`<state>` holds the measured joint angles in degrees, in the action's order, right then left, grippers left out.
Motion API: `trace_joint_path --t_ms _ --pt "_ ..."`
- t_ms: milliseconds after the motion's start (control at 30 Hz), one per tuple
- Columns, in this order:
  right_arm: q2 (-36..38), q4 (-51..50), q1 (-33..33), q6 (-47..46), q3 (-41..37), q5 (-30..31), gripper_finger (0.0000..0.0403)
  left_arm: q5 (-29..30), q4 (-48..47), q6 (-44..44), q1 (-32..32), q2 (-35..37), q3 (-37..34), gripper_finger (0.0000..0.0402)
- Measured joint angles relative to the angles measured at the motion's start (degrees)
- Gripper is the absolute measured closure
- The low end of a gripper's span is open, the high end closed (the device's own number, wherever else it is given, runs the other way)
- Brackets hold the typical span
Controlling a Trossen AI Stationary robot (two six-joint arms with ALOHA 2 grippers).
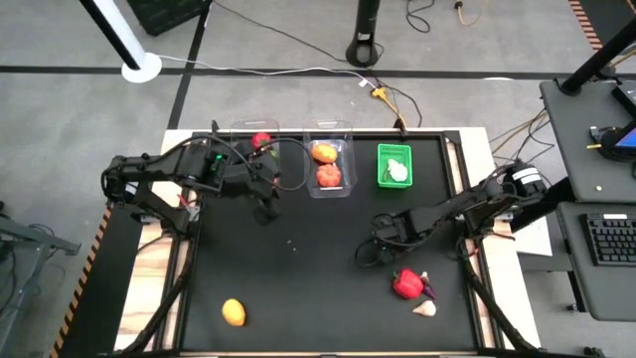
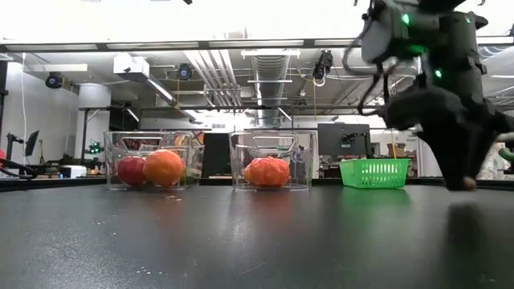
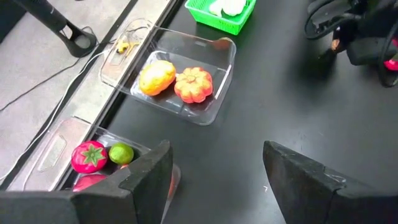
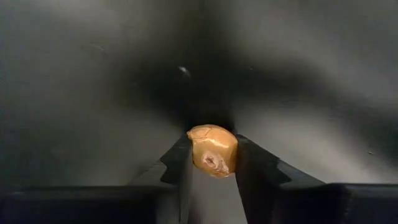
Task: Sort produce into baskets
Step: Put the ginger into the green bin
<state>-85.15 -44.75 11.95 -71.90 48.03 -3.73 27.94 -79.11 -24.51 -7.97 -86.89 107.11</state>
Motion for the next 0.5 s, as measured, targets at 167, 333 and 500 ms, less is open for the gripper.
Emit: trace_joint_path --t_ms 167,333,500 --pt "4.58 0.58 -3.50 4.20 4.31 2.96 0.0309 0.00 0.01 -0.44 0.00 0.00 0.00 0.0170" --pt "6.80 0.37 -11.89 13.65 12.33 9.82 0.0308 0.00 0.17 -1.79 -0.02 0.00 0.00 0.0171" --pt "6.40 -5.02 -24.01 27.05 21.30 13.56 0.0308 -0.01 0.24 -2.65 -0.02 0.00 0.00 0.0171"
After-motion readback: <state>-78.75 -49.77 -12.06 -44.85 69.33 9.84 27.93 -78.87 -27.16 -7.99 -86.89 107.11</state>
